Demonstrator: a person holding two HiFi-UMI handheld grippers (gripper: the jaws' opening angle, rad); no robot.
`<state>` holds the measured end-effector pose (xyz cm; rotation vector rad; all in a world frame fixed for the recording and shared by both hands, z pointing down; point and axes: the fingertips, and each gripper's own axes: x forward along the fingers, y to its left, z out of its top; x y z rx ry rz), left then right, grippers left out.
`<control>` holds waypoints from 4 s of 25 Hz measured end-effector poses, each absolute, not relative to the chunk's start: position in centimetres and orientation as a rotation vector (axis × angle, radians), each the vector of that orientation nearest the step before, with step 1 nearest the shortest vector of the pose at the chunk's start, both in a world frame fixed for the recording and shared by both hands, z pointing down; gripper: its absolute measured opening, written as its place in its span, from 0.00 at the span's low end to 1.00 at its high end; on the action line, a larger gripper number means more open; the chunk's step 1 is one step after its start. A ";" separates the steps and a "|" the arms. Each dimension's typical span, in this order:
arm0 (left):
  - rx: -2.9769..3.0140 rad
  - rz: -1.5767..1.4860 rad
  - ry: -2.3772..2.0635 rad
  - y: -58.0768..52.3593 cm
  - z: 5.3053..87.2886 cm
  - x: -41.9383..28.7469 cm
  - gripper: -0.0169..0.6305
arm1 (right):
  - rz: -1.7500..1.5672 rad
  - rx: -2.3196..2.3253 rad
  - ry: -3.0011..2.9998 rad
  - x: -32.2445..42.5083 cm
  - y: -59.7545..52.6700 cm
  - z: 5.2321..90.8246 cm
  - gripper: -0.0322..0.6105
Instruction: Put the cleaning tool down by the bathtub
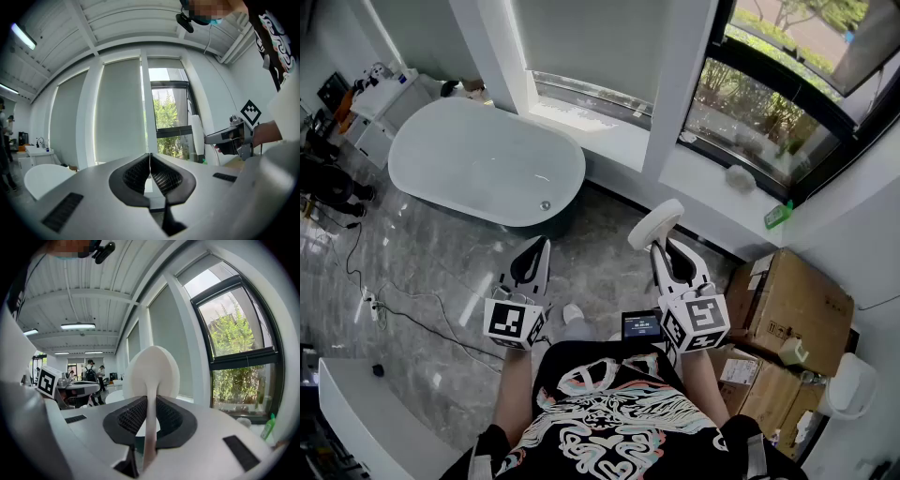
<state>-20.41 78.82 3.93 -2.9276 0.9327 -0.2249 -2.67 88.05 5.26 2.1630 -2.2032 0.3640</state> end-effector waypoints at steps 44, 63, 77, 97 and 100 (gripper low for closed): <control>-2.978 -0.196 1.003 48.5 6.6 -10.1 0.05 | 0.444 2.088 -2.220 5.5 58.2 7.2 0.17; -2.963 -0.177 1.057 24.3 8.0 -8.0 0.05 | 0.452 2.061 -2.198 8.6 33.9 8.4 0.17; -2.889 -0.137 1.190 13.0 8.7 -5.4 0.05 | 0.347 1.947 -2.358 10.8 19.7 7.7 0.17; -2.923 -0.210 1.289 -1.1 12.7 -0.5 0.05 | 0.423 1.745 -2.362 14.8 5.3 12.9 0.17; -2.931 -0.235 1.285 -2.3 14.4 -0.1 0.05 | 0.430 1.727 -2.357 14.9 3.7 14.2 0.17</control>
